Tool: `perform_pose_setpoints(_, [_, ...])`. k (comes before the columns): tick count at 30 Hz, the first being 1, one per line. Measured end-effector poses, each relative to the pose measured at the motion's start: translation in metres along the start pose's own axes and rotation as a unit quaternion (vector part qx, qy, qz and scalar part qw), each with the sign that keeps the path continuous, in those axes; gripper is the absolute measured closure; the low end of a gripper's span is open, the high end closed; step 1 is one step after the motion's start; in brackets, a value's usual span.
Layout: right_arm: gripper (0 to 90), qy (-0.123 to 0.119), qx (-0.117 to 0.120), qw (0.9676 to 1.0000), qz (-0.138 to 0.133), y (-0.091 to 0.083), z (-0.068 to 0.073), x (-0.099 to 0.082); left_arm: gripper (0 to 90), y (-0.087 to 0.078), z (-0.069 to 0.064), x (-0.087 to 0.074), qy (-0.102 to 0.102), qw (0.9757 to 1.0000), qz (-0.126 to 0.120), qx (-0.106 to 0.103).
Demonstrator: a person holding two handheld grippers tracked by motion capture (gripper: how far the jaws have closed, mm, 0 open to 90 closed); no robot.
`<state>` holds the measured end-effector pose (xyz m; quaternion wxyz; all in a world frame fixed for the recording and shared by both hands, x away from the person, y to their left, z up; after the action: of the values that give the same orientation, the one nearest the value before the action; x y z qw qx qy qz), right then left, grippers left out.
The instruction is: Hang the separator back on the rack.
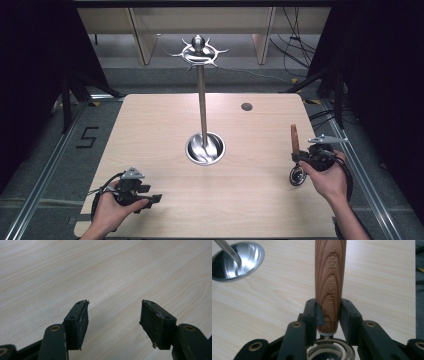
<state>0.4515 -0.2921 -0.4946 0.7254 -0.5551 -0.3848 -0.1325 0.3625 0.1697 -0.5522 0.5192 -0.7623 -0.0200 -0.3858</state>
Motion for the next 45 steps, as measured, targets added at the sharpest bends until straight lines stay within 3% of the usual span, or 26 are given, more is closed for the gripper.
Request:
perform_pose_setpoints(2, [69.3, -0.004, 0.013, 0.9994, -0.032, -0.003, 0.006, 0.009, 38.8, -0.001, 0.000, 0.000, -0.001, 1.0000, 0.001, 0.001])
perform_pose_setpoints(4, [69.3, 0.002, 0.008, 0.9994, -0.032, -0.005, 0.007, 0.011, 38.8, -0.001, 0.001, 0.000, -0.002, 1.0000, 0.000, 0.002])
perform_pose_setpoints(5, [69.3, -0.001, 0.020, 0.9988, -0.045, -0.009, 0.012, 0.017, 38.7, -0.001, 0.002, 0.000, -0.003, 1.0000, 0.000, 0.007])
perform_pose_setpoints(8, [69.3, -0.001, 0.020, 0.9984, -0.054, -0.011, 0.015, 0.020, 38.8, -0.002, 0.002, 0.000, -0.001, 1.0000, -0.002, 0.003])
perform_pose_setpoints(10, [69.3, 0.011, 0.021, 0.9979, -0.061, -0.013, 0.020, 0.023, 38.7, -0.002, 0.002, 0.000, -0.002, 1.0000, -0.001, 0.003])
perform_pose_setpoints(13, [69.3, 0.005, 0.026, 0.9973, -0.069, -0.014, 0.024, 0.026, 38.8, -0.002, 0.002, 0.001, -0.003, 1.0000, -0.004, 0.003])
perform_pose_setpoints(14, [69.3, -0.011, 0.028, 0.9970, -0.071, -0.017, 0.024, 0.029, 38.8, -0.002, 0.002, 0.001, -0.005, 1.0000, -0.005, 0.002])
perform_pose_setpoints(17, [69.4, -0.014, 0.032, 0.9962, -0.080, -0.018, 0.027, 0.032, 38.7, -0.002, 0.002, 0.001, -0.005, 1.0000, -0.005, 0.002])
perform_pose_setpoints(18, [69.3, 0.004, 0.033, 0.9962, -0.081, -0.019, 0.031, 0.033, 38.8, -0.002, 0.002, 0.001, -0.004, 1.0000, -0.005, 0.003])
perform_pose_setpoints(20, [69.4, -0.015, 0.033, 0.9954, -0.089, -0.022, 0.033, 0.037, 38.7, -0.002, 0.002, 0.001, -0.005, 1.0000, -0.006, 0.002])
perform_pose_setpoints(22, [69.4, -0.018, 0.037, 0.9939, -0.102, -0.023, 0.037, 0.041, 38.7, -0.002, 0.002, 0.001, -0.005, 1.0000, -0.004, 0.002])
perform_pose_setpoints(26, [69.3, -0.027, 0.039, 0.9932, -0.106, -0.026, 0.040, 0.046, 38.7, -0.002, 0.002, 0.001, -0.009, 0.9999, -0.006, 0.002])
perform_pose_setpoints(28, [69.3, -0.017, 0.047, 0.9932, -0.105, -0.027, 0.046, 0.048, 38.7, -0.002, 0.003, 0.001, -0.008, 0.9999, -0.004, 0.008])
perform_pose_setpoints(29, [69.3, -0.034, 0.043, 0.9922, -0.112, -0.027, 0.044, 0.051, 38.7, -0.002, 0.003, 0.001, -0.008, 0.9999, -0.004, 0.007])
perform_pose_setpoints(31, [69.4, -0.035, 0.047, 0.9918, -0.114, -0.028, 0.047, 0.054, 38.7, -0.002, 0.004, 0.000, -0.009, 0.9999, -0.004, 0.008])
perform_pose_setpoints(32, [69.4, -0.019, 0.051, 0.9927, -0.108, -0.028, 0.051, 0.053, 38.6, -0.002, 0.003, 0.000, -0.007, 1.0000, -0.003, 0.003])
perform_pose_setpoints(33, [69.3, -0.033, 0.049, 0.9915, -0.116, -0.027, 0.051, 0.056, 38.7, -0.002, 0.003, 0.001, -0.010, 0.9999, -0.007, 0.002])
perform_pose_setpoints(45, [69.4, -0.038, 0.057, 0.9900, -0.123, -0.030, 0.062, 0.068, 38.4, -0.003, 0.005, 0.001, -0.009, 0.9999, -0.006, 0.010])
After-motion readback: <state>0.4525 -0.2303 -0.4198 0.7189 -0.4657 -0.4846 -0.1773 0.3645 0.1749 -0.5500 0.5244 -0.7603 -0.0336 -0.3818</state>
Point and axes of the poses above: each handheld gripper's, and its own axes: y roughly forward along the jaws, x roughly out of its top, z roughly to its left, the point moved 10 cm from there along y, roughly forward along the jaws, and after that the axes turned 4 degrees about x, right-handed, at the moved point
